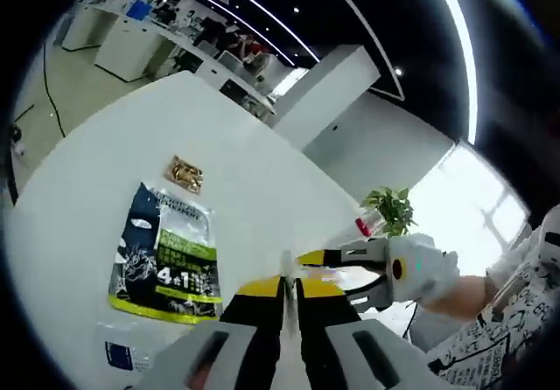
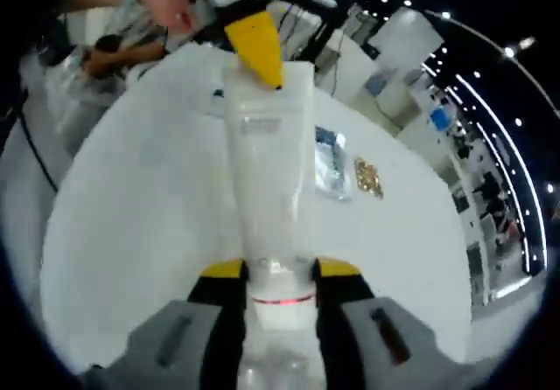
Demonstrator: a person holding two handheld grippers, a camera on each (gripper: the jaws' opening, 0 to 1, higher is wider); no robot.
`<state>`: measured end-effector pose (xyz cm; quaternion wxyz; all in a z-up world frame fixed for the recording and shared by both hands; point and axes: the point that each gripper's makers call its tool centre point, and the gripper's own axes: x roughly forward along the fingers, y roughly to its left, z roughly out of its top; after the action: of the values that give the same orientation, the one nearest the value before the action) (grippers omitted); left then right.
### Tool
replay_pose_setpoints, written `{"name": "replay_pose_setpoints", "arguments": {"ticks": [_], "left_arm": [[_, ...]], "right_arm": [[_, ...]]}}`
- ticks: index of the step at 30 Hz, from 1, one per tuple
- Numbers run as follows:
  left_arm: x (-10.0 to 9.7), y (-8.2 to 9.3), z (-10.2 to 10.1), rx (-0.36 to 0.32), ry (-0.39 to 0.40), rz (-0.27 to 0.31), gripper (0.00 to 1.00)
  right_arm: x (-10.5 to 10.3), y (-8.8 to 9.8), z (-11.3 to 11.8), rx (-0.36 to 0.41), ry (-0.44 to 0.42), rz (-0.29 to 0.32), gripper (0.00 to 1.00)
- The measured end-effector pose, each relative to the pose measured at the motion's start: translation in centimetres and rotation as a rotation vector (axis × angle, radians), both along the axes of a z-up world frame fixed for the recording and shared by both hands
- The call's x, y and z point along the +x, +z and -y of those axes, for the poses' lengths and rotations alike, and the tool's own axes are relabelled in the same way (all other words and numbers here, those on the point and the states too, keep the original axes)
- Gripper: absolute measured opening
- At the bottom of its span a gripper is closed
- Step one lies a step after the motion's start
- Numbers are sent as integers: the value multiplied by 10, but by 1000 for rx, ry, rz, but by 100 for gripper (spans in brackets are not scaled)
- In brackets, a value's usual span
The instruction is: Arrange the skincare products in the storage area until every visible bottle or jar stands upright without overlapping.
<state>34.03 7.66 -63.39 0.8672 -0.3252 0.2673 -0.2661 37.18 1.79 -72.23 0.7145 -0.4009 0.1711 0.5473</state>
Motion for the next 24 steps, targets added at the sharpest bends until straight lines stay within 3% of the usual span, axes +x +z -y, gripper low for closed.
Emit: {"name": "replay_pose_setpoints", "arguments": {"ticks": [2,5,9,24], "left_arm": [[5,10,11,148,-69,58,6],[16,15,23,323,-97,134,6],[25,21,38,462,-135,190,6],[30,33,78,593,-226,293,5]], "right_arm": [[4,4,1,69,-54,9,27],[7,5,6,117,-120,-25,27],[15,8,14,196,-198,-43,27],[17,11,29,353,-332,-115,27]]}}
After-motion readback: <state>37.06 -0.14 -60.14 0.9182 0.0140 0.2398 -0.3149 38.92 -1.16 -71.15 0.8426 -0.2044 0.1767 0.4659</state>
